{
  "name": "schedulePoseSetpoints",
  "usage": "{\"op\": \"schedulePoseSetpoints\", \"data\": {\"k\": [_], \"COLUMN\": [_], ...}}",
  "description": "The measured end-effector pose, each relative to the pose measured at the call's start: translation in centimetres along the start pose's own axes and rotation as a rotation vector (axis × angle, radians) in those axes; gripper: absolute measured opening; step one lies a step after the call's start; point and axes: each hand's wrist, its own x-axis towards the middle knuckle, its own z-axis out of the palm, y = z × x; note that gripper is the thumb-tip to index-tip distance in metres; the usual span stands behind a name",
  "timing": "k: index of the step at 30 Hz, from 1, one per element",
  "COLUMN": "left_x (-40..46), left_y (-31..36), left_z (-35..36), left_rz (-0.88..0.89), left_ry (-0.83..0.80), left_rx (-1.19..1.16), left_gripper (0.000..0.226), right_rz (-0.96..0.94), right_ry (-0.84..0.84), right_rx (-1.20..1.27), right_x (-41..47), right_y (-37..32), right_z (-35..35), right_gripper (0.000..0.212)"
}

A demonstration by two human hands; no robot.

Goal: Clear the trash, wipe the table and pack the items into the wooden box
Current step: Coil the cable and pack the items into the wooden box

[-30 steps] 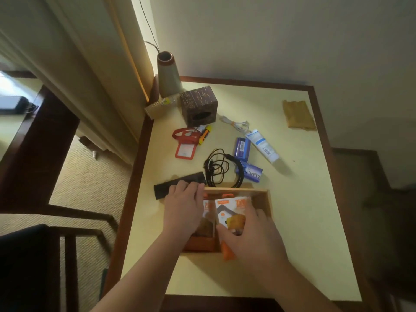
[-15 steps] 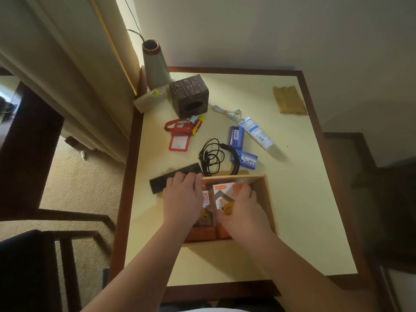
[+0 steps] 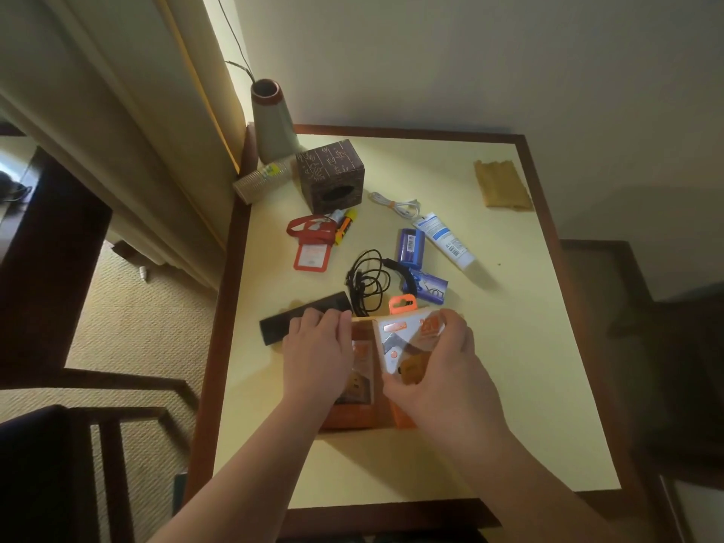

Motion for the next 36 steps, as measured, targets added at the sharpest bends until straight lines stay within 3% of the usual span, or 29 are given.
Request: {"op": "schedulePoseSetpoints", "data": {"k": [8, 14, 26, 30, 31, 33, 34, 36], "left_x": [0.1, 0.1, 0.0, -0.4, -0.4, -0.6, -0.6, -0.6], "left_y": [-0.2, -0.2, -0.2, 0.1, 0.1, 0.2, 0.2, 0.4], "left_z": [0.4, 0.5, 0.8, 0.4, 0.3, 0.2, 0.2, 0.1], "left_rz": [-0.004, 0.011, -0.005, -0.057, -0.079, -0.08, -0.067, -0.057], "left_ry": [-0.006, 0.01, 0.024, 0.006, 0.001, -0.003, -0.004, -0.004], "left_rx": [0.02, 0.001, -0.004, -0.019, -0.022, -0.01, -0.001, 0.002], "left_gripper": [0.038, 0.037, 0.037, 0.039, 0.042, 0.044, 0.042, 0.04], "right_rz": [0.093, 0.109, 0.005, -0.014, -0.036, -0.128, -0.151, -0.149], "right_ry": [-0.104, -0.284, -0.476, -0.63, -0.665, -0.651, -0.578, -0.28], "right_rx": [-0.132, -0.139, -0.225, -0.175, -0.171, -0.179, -0.131, 0.026], "right_x": [1.5, 3.8, 5.2, 5.7, 6.0, 7.1, 7.8, 10.1], "right_y": [1.4, 2.0, 2.9, 2.9, 2.7, 2.1, 1.7, 1.3], "right_z": [4.3, 6.2, 5.0, 2.9, 1.8, -1.0, -2.6, -5.2], "right_gripper": [0.101, 0.101, 0.11, 0.109, 0.103, 0.064, 0.039, 0.018]}}
